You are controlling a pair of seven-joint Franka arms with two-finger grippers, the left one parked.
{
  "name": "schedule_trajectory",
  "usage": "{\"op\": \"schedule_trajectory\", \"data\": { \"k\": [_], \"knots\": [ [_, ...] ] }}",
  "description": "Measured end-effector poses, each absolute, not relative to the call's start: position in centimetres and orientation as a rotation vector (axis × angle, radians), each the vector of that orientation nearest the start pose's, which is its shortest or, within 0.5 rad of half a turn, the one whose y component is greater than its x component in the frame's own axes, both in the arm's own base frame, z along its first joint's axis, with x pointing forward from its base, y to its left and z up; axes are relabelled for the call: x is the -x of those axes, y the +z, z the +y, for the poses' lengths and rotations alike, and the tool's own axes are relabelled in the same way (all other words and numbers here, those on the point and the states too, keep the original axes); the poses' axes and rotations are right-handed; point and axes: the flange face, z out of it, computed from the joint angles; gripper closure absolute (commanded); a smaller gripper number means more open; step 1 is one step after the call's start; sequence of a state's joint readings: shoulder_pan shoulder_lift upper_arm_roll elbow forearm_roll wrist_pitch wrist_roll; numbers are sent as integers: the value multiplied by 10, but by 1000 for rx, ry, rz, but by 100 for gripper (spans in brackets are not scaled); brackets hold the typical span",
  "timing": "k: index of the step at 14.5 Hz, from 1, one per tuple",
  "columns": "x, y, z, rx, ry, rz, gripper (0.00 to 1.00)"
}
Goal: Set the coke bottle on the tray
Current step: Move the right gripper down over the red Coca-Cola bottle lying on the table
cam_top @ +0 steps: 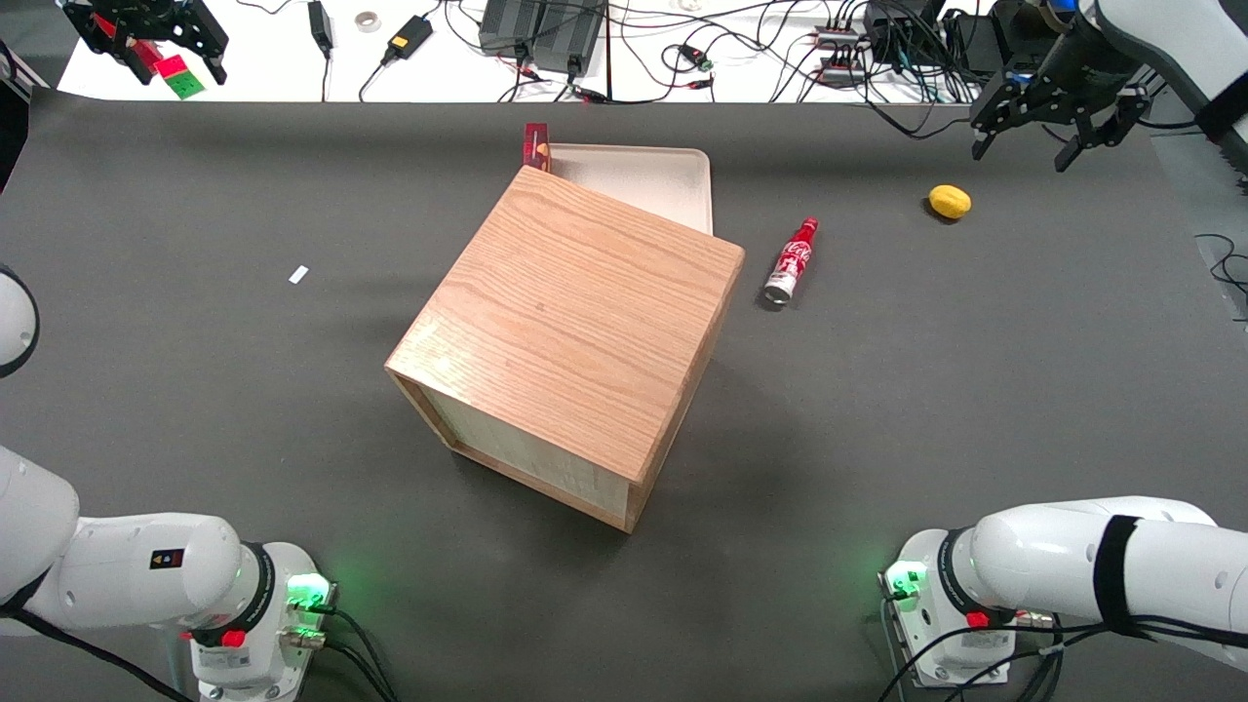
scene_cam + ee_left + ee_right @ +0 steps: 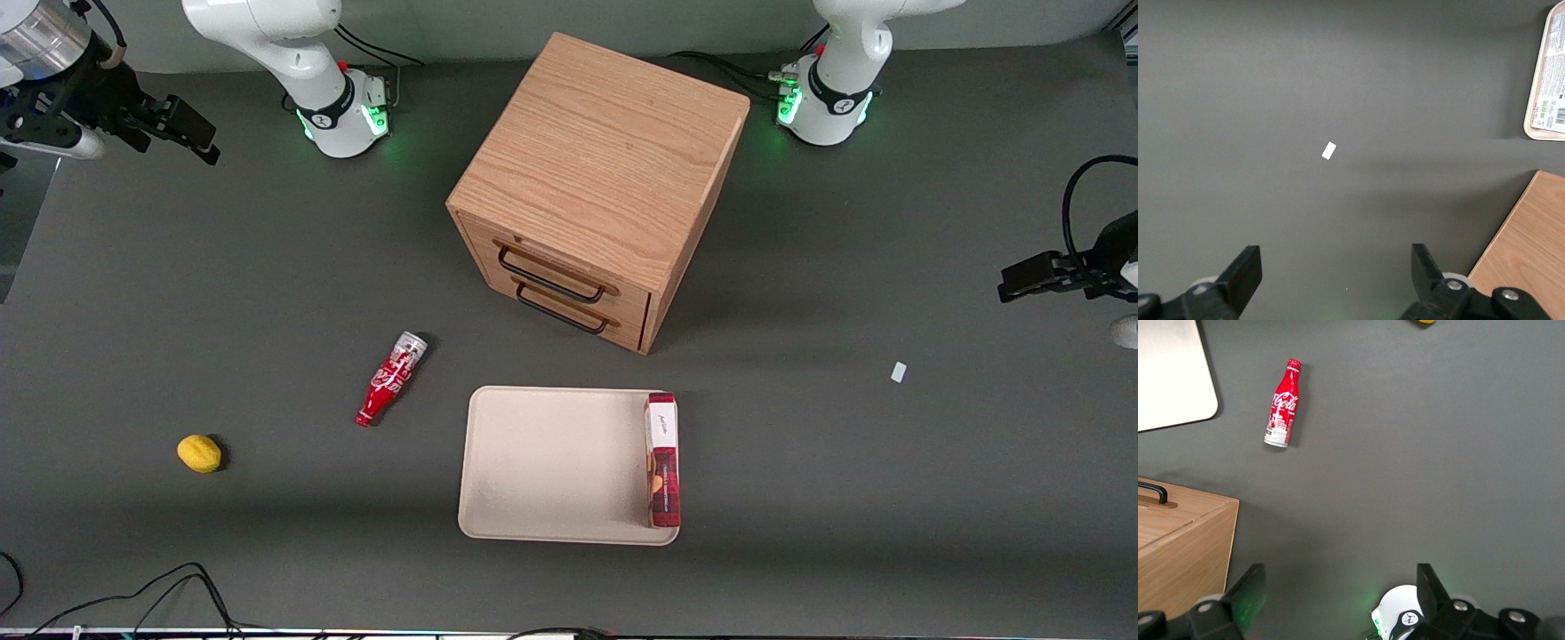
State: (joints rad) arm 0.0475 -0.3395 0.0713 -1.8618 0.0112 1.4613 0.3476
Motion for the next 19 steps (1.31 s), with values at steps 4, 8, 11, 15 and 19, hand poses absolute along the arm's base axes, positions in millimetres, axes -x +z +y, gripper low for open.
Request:
{"op": "schedule_trajectory", "data": {
  "k": [4, 8, 11, 15, 19],
  "knots": [
    [-441, 649, 56, 3145, 133, 376, 0],
    [-446, 647, 60, 3149, 154, 364, 0],
    [-473, 642, 97, 3151, 160, 367, 0],
    [-533, 580, 153, 3103, 207, 602, 0],
    [-583, 437, 157, 3037, 352, 882, 0]
  ]
}}
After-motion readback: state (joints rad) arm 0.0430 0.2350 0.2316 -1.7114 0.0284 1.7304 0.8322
